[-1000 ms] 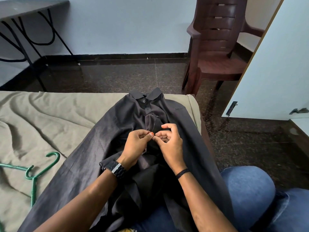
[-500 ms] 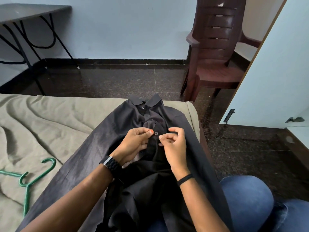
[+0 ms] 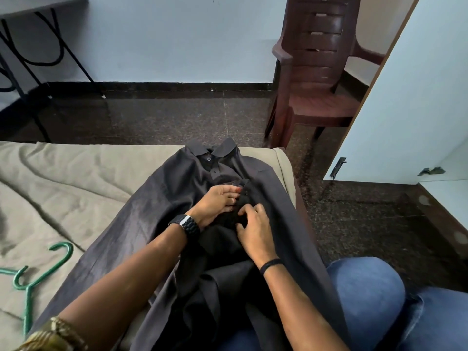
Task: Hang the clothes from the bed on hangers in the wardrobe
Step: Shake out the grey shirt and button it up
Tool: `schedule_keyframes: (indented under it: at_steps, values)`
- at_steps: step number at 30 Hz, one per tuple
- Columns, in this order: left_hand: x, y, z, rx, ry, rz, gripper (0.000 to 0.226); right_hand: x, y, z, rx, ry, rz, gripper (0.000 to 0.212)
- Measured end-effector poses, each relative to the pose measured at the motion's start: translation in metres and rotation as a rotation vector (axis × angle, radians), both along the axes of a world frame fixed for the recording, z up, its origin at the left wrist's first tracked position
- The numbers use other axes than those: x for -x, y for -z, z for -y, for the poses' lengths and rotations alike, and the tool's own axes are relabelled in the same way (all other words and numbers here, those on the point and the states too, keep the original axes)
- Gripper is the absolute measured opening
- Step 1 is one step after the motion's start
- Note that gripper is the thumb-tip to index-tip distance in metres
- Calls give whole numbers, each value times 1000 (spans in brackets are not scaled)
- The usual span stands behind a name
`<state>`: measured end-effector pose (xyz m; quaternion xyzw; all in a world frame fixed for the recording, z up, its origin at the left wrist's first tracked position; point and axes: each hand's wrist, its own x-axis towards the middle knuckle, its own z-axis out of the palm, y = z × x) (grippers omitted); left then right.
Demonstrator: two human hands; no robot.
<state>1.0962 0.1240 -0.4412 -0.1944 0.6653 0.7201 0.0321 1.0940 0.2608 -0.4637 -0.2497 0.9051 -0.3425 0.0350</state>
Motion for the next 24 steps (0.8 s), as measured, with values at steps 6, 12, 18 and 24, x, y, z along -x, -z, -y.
schedule_keyframes:
  at_steps: [6,12,18,24]
  values:
    - [-12,3,16,-41,85,-36,58,-29,-12,-6,34,-591,27,29]
    - [-16,4,29,-58,164,-38,54,-26,-10,-14,-222,-605,305,38]
    - [-26,0,37,358,33,-52,26,-14,-14,7,223,-63,306,33]
    - [-44,13,34,779,133,22,22,-8,8,19,60,56,260,11]
